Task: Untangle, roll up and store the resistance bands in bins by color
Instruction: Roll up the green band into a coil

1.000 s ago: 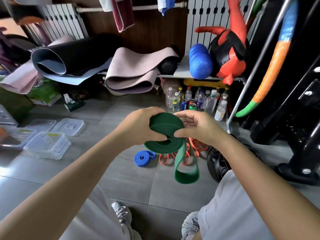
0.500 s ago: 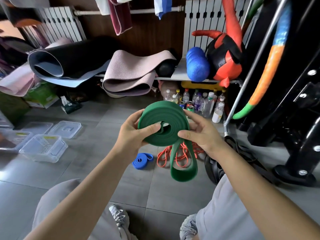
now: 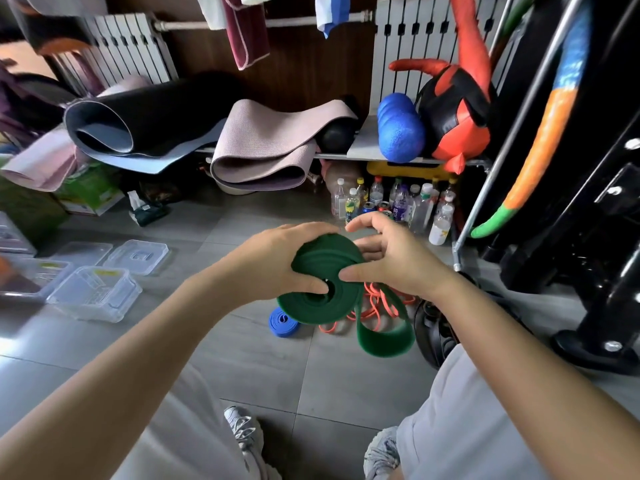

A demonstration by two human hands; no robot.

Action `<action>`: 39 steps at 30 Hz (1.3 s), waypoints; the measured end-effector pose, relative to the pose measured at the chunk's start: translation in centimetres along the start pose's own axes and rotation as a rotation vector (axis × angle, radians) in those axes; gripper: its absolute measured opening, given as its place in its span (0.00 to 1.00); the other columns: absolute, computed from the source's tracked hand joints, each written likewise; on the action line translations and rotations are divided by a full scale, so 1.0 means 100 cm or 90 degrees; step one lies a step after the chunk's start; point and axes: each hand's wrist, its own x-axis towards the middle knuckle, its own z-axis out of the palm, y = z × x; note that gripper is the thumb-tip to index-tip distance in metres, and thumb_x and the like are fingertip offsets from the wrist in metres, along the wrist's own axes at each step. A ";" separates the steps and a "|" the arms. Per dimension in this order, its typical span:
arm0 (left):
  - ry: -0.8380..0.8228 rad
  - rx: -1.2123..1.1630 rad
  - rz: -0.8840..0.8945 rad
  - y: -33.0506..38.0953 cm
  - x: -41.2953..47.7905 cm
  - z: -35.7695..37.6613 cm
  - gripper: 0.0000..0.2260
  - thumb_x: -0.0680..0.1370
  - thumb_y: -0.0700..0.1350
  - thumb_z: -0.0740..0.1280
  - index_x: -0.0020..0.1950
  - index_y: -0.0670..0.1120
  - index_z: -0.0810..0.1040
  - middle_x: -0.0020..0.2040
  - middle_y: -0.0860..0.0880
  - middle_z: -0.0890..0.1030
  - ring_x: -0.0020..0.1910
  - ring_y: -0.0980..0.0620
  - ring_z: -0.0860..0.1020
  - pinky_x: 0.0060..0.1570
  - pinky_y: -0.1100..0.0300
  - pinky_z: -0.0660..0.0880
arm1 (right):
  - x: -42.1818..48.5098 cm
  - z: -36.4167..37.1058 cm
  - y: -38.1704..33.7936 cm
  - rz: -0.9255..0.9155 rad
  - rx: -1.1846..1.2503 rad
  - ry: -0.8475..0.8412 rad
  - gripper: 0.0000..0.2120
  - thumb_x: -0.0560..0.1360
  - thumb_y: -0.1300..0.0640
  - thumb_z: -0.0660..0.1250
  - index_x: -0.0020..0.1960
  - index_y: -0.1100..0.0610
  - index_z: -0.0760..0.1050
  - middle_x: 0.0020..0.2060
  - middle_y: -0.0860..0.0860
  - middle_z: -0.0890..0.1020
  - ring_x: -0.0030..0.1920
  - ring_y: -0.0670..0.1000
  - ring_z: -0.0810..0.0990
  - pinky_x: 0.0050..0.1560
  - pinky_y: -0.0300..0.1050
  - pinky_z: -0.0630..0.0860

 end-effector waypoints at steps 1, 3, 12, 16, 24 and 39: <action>-0.020 -0.017 -0.013 0.000 0.000 -0.001 0.35 0.67 0.50 0.76 0.71 0.59 0.64 0.61 0.57 0.75 0.58 0.55 0.74 0.58 0.54 0.73 | -0.001 0.002 0.000 0.002 -0.005 -0.007 0.25 0.64 0.67 0.77 0.51 0.51 0.67 0.42 0.51 0.84 0.42 0.49 0.84 0.48 0.46 0.80; -0.060 -0.012 -0.036 0.001 -0.001 -0.001 0.35 0.66 0.52 0.76 0.70 0.58 0.65 0.59 0.58 0.75 0.55 0.55 0.75 0.55 0.57 0.74 | -0.001 0.006 0.000 0.000 -0.033 -0.018 0.25 0.64 0.67 0.77 0.48 0.51 0.64 0.42 0.52 0.84 0.41 0.51 0.83 0.50 0.52 0.79; 0.004 0.023 0.012 -0.005 0.000 0.013 0.34 0.69 0.50 0.73 0.70 0.66 0.61 0.57 0.58 0.74 0.54 0.55 0.73 0.53 0.56 0.74 | 0.004 0.009 0.001 -0.031 -0.087 0.010 0.19 0.62 0.63 0.79 0.40 0.52 0.69 0.42 0.53 0.81 0.44 0.52 0.82 0.53 0.56 0.79; 0.097 -0.128 0.040 -0.015 -0.001 0.021 0.27 0.69 0.48 0.74 0.61 0.69 0.67 0.53 0.64 0.73 0.55 0.60 0.72 0.57 0.58 0.73 | 0.002 0.009 -0.003 -0.041 -0.053 0.061 0.14 0.65 0.61 0.77 0.41 0.50 0.74 0.55 0.47 0.79 0.58 0.45 0.78 0.63 0.45 0.72; 0.294 -0.505 -0.037 -0.021 -0.005 0.026 0.24 0.69 0.34 0.74 0.57 0.59 0.76 0.55 0.52 0.80 0.48 0.55 0.82 0.38 0.58 0.80 | -0.006 -0.012 0.008 -0.052 -0.264 0.157 0.19 0.67 0.49 0.75 0.54 0.36 0.74 0.51 0.47 0.72 0.56 0.47 0.72 0.58 0.40 0.66; 0.359 -0.829 -0.065 -0.026 0.008 0.020 0.23 0.70 0.42 0.70 0.63 0.51 0.70 0.53 0.53 0.80 0.54 0.50 0.81 0.42 0.36 0.78 | 0.008 0.009 0.014 -0.018 0.102 0.187 0.08 0.77 0.60 0.65 0.51 0.48 0.74 0.56 0.56 0.79 0.55 0.53 0.81 0.54 0.46 0.79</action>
